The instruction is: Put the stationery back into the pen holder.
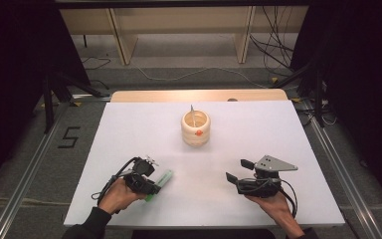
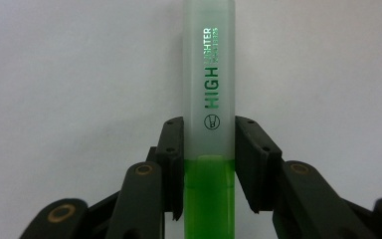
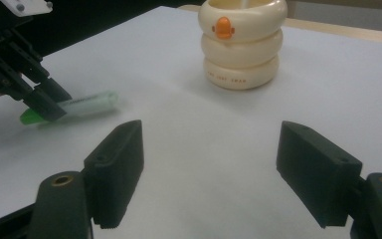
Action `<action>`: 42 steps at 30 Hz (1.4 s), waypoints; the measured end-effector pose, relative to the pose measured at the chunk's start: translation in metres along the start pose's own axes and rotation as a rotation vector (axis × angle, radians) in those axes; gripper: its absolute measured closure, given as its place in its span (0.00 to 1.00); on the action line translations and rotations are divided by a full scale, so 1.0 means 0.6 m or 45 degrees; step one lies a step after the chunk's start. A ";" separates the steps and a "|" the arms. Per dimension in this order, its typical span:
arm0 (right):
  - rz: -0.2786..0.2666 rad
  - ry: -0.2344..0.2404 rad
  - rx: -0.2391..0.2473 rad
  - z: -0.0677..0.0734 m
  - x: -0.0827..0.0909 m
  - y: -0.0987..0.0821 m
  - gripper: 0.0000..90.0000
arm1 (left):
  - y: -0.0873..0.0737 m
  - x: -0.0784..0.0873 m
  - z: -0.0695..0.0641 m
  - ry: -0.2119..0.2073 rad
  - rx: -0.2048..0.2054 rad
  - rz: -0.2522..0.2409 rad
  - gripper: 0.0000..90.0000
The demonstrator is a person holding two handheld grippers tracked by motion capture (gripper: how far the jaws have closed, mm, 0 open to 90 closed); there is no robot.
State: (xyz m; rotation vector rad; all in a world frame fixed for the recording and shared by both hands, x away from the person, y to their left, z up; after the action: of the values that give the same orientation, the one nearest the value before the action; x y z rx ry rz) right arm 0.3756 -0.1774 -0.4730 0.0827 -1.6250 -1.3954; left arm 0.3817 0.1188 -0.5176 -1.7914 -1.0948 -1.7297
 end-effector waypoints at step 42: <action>0.056 -0.212 0.587 0.093 -0.034 -0.001 0.31 | 0.147 0.008 -0.107 -0.255 -0.382 0.110 0.74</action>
State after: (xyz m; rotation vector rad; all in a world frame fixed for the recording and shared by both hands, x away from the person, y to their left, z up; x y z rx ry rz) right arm 0.3482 -0.1249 -0.4796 0.2022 -2.0516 -0.9927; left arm 0.4080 0.0181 -0.4844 -2.1999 -0.8507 -1.7668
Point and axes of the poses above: each handheld gripper's, and its own axes: x roughly backward along the jaws, y roughly out of its top, z roughly to its left, the point moved 7 cm from there along -x, roughly forward along the jaws, and after that the axes turned 10 degrees about z, right-handed, at the moved point
